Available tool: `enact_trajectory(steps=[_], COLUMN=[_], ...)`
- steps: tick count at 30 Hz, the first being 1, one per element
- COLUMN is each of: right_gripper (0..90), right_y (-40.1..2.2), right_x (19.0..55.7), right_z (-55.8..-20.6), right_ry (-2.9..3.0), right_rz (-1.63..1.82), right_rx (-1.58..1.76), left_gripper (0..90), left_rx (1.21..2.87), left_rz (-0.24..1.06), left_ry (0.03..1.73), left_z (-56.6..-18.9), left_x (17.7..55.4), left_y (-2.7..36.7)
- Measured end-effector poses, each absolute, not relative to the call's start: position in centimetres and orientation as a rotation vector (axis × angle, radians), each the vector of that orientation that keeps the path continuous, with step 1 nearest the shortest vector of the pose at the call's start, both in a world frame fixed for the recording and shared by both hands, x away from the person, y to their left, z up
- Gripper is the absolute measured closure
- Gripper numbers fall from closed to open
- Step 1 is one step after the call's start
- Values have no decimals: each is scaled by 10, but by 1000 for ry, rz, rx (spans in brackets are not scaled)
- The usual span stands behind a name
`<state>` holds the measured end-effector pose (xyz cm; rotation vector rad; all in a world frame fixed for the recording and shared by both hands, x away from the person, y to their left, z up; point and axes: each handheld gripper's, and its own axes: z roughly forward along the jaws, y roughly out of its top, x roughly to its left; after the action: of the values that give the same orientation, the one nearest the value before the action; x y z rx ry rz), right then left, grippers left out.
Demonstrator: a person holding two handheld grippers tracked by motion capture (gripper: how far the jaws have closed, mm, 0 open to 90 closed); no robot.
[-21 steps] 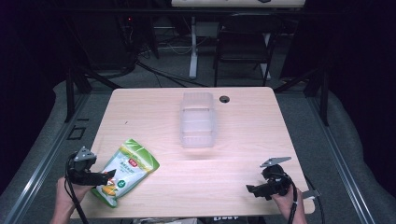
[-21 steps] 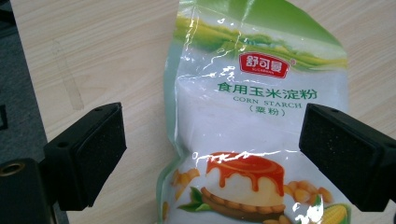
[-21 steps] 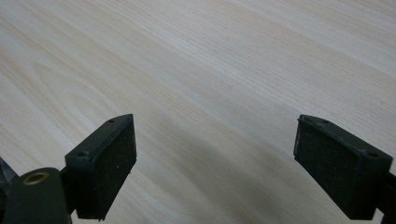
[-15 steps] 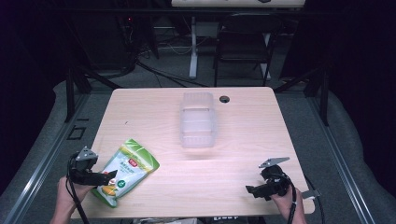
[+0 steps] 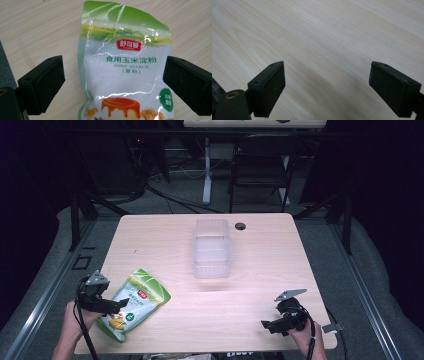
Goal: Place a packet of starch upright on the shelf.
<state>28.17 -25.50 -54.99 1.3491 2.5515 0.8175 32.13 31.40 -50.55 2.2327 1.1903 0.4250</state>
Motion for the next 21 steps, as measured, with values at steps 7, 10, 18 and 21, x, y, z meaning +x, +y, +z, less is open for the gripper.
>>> enact_trajectory(steps=[7, 10, 18, 21], right_gripper=[133, 134, 135, 135], right_y=[-255, -255, -254, -254], right_x=[282, 282, 283, 283], right_z=[-550, -550, -551, -552], right_ry=[2565, 2567, 2567, 2563], right_rz=[823, 841, 850, 850], right_rx=[1349, 1364, 1375, 1379], left_gripper=[35, 38, 45, 52], left_rx=[2181, 2189, 2211, 2225], left_rz=[360, 340, 269, 261], left_ry=[1220, 1212, 1194, 1192], left_z=[-504, -504, -511, -514], left_x=[340, 345, 366, 371], left_y=[314, 312, 306, 305])
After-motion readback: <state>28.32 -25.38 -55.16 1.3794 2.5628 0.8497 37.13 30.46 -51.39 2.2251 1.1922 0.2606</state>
